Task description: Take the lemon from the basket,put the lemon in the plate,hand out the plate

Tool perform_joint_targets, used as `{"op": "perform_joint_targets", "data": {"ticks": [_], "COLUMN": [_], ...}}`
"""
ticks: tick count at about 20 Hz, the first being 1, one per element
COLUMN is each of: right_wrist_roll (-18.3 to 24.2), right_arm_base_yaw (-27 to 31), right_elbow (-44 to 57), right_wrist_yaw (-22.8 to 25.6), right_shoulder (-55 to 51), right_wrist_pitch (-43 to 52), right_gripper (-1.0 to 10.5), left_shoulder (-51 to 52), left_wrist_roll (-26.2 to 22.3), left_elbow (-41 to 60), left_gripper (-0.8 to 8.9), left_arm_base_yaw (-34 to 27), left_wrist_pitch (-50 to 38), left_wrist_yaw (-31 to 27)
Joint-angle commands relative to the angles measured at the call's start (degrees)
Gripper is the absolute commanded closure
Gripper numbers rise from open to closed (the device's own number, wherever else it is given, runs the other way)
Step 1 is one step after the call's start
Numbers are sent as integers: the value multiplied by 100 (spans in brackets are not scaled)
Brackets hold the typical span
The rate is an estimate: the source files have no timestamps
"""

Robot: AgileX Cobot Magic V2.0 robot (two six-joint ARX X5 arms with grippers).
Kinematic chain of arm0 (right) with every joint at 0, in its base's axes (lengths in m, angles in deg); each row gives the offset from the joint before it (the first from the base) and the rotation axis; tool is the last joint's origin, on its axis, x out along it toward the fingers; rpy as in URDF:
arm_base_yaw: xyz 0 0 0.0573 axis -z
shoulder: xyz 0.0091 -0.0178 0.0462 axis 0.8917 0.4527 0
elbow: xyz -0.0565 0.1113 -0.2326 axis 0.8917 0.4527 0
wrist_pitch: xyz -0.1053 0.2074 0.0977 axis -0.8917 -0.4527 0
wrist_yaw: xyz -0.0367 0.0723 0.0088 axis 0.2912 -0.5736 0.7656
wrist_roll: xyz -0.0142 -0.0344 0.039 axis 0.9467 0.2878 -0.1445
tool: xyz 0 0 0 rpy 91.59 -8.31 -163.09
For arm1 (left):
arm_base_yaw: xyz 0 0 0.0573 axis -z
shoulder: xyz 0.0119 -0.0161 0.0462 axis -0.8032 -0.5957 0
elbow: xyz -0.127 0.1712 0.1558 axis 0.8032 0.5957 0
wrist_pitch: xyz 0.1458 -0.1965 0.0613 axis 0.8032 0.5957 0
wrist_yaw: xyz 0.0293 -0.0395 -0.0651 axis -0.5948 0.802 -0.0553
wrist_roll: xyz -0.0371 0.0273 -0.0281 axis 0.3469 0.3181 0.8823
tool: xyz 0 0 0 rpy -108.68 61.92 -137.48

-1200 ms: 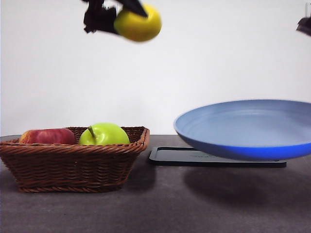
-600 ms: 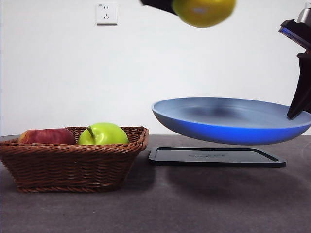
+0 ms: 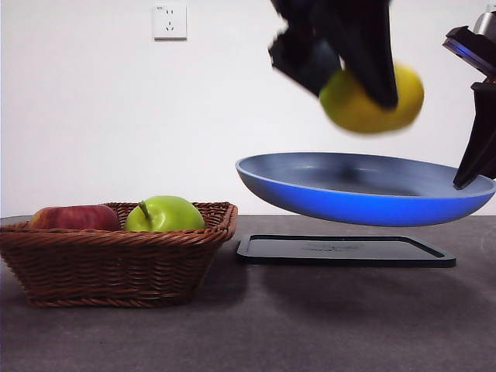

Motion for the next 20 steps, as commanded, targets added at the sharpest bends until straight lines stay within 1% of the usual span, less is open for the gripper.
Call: {"op": "perform_joint_targets", "data": {"ticks": [1, 3, 6, 11, 13, 17, 20], "right_wrist_roll": [-52, -52, -52, -55, -57, -70, -212], "right_arm_base_yaw": [-20, -20, -20, -17, -13, -13, -13], "right_elbow": [-70, -70, -70, -70, -70, -70, -72], "right_wrist_yaw": [-50, -48, -46, -44, -42, -37, 4], "right_shoulder": [55, 55, 55, 55, 55, 55, 55], "right_wrist_pitch": [44, 44, 44, 46, 48, 48, 50], "right_gripper": [943, 943, 943, 943, 943, 944, 944], "left_shoulder": [-299, -417, -509, -511, -511, -496, -166], "left_wrist_roll": [162, 275, 284, 310, 494, 564, 555], "left_elbow": [-111, -111, -111, -111, -111, -111, -111], "left_gripper": [655, 616, 556, 461, 419, 412, 413], "left_arm_base_yaw": [50, 50, 52, 101, 98, 98, -50], "left_wrist_pitch": [-94, -96, -85, -83, -17, 162, 315], "left_wrist_yaw": [-103, -212, -337, -354, -352, -345, -348]}}
